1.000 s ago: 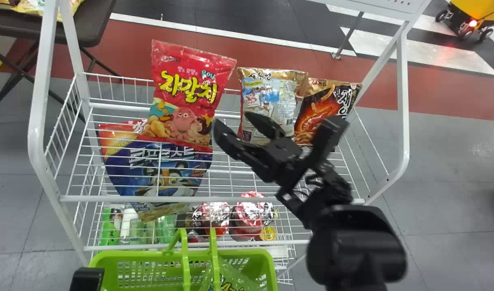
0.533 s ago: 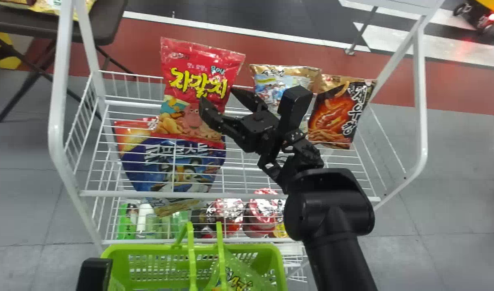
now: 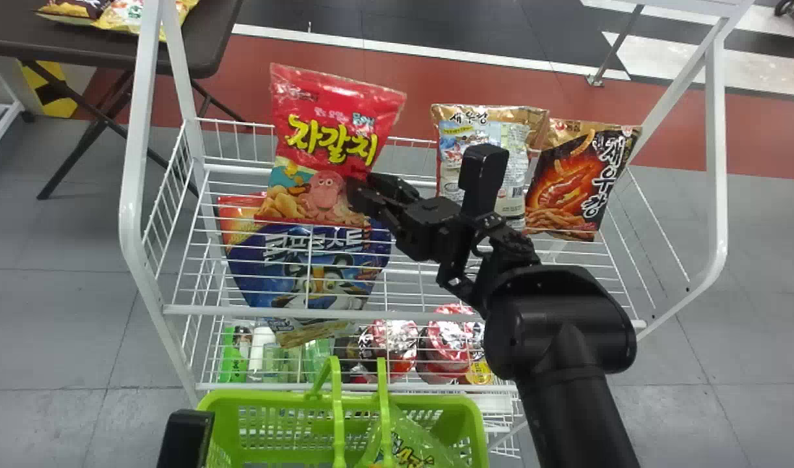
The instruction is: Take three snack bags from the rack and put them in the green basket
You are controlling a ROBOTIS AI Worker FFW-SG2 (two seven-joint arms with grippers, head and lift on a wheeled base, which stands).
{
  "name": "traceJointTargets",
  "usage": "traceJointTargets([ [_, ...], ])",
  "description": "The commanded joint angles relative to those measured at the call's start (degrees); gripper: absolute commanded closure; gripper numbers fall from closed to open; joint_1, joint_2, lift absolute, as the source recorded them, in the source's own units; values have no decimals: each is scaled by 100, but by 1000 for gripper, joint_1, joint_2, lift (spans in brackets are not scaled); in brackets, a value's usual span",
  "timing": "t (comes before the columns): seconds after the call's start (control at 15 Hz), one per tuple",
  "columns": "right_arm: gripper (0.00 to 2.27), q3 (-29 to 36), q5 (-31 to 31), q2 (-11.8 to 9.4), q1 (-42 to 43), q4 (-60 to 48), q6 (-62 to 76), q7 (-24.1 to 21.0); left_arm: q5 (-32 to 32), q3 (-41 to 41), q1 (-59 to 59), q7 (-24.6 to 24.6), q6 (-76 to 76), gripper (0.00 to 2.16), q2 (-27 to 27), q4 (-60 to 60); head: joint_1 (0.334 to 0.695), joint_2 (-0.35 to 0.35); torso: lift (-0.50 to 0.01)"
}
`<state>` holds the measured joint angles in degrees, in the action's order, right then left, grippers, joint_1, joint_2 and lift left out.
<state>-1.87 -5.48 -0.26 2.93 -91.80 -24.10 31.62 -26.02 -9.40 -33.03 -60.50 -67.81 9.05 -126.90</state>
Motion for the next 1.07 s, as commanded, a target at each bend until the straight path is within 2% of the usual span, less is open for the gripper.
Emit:
traceJointTargets([
  [0.0, 2189, 55, -85, -26, -372, -655, -364, 72, 9, -18, -37, 3, -1, 1224, 0, -37, 695, -210, -7],
  [0.2, 2189, 389, -287, -44, -1128, -2193, -1225, 318, 35, -26, -89, 38, -1, 1224, -9, -72, 695, -229, -7],
  [0.33, 2189, 829, -436, -62, -1691, -3380, -1946, 432, 53, -53, -89, 56, 17, 1224, -26, -63, 695, -251, -7],
  [0.4, 2189, 1136, -471, -70, -2007, -3916, -2298, 467, 70, -53, -89, 56, 17, 1224, -44, -54, 695, -269, -7],
  [0.47, 2189, 1585, -656, -97, -2236, -4434, -2684, 546, 79, -44, -63, 64, 17, 1224, -53, -37, 695, -325, -7],
  [0.53, 2189, 2015, -893, -114, -2429, -4786, -3141, 626, 88, -44, -28, 91, 17, 1224, -61, -10, 695, -350, -7],
  [0.73, 2189, 3255, -1218, -53, -2763, -5717, -5180, 1373, 88, 9, 113, 179, -1, 1224, -105, 60, 695, -350, -7],
  [0.87, 2189, 4019, -1552, -53, -3132, -6122, -5936, 1601, 88, 9, 210, 205, -1, 1220, -158, 86, 695, -350, -7],
  [1.0, 2189, 4274, -1614, -97, -3484, -6254, -6165, 1777, 132, 18, 227, 214, -1, 1220, -228, 86, 695, -350, -7],
])
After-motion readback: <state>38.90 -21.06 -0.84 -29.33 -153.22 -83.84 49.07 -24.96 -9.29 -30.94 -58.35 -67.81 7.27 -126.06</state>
